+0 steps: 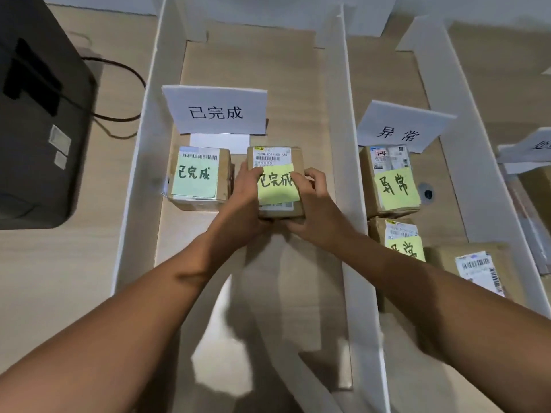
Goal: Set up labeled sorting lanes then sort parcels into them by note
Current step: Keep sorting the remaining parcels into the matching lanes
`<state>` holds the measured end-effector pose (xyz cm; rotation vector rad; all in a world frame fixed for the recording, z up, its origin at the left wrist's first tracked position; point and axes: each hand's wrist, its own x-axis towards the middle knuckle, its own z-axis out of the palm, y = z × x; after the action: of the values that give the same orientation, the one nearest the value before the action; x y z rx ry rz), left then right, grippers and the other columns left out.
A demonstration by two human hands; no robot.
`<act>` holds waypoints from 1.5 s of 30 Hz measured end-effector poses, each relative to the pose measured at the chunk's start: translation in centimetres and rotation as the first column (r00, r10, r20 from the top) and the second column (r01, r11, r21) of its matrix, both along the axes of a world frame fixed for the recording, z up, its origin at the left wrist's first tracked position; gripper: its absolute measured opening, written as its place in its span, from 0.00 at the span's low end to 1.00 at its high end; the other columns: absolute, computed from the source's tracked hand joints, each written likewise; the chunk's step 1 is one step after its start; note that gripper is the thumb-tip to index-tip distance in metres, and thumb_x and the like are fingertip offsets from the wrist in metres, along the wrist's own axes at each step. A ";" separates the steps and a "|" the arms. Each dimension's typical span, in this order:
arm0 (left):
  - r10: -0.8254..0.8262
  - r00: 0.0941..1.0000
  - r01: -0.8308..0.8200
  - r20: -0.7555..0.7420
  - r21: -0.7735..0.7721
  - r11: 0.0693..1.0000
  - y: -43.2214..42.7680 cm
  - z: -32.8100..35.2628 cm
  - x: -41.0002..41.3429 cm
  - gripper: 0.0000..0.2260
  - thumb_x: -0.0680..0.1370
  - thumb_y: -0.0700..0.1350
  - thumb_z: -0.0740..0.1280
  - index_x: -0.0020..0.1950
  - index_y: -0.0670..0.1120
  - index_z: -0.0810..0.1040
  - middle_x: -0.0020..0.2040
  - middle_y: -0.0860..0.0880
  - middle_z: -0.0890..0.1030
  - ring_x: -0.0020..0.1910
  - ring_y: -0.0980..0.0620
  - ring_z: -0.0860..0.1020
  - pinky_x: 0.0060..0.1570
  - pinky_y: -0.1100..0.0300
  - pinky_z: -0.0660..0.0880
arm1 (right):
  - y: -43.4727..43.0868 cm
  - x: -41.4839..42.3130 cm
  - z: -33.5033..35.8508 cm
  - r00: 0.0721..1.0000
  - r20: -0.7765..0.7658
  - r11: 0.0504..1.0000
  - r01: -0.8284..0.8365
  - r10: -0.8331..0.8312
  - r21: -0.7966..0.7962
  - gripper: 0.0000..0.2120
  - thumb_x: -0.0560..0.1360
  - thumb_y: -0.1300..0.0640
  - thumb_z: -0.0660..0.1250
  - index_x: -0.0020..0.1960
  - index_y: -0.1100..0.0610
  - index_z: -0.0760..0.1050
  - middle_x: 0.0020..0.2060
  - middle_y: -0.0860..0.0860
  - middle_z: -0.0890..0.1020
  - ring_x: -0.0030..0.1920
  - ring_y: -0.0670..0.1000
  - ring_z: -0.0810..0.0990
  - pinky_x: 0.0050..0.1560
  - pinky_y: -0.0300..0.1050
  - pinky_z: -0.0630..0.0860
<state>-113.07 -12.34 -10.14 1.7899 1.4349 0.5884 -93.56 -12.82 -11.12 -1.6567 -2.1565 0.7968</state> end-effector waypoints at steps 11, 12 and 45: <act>-0.040 0.973 0.078 -0.229 0.161 0.984 -2.4 10.3 2.8 0.53 0.67 0.56 0.81 0.83 0.50 0.51 0.84 0.45 0.46 0.82 0.42 0.48 0.79 0.44 0.51 | -3.8 4.6 11.1 0.988 0.148 0.986 0.010 -0.035 0.166 0.47 0.72 0.41 0.72 0.83 0.48 0.51 0.80 0.50 0.52 0.80 0.54 0.50 0.76 0.54 0.63; -0.058 0.961 0.116 -0.271 0.204 0.972 -2.6 12.4 3.9 0.52 0.68 0.56 0.80 0.83 0.51 0.52 0.84 0.47 0.48 0.82 0.42 0.49 0.79 0.43 0.51 | -4.7 6.4 13.2 0.982 0.179 0.979 0.026 -0.063 0.201 0.45 0.73 0.41 0.71 0.82 0.49 0.53 0.80 0.52 0.54 0.80 0.55 0.51 0.76 0.56 0.63; -0.779 0.555 0.773 -0.292 0.526 0.354 -48.0 31.6 99.0 0.41 0.73 0.70 0.66 0.82 0.59 0.56 0.83 0.54 0.54 0.82 0.45 0.51 0.78 0.40 0.51 | -73.3 90.2 32.5 0.247 0.357 0.423 0.686 -0.901 0.592 0.39 0.77 0.28 0.56 0.82 0.45 0.55 0.81 0.55 0.58 0.82 0.55 0.48 0.80 0.55 0.51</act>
<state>-14.05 -60.37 21.47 2.6826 0.1592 0.5385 -3.37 -86.15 21.36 -2.6648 -1.1269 -0.5265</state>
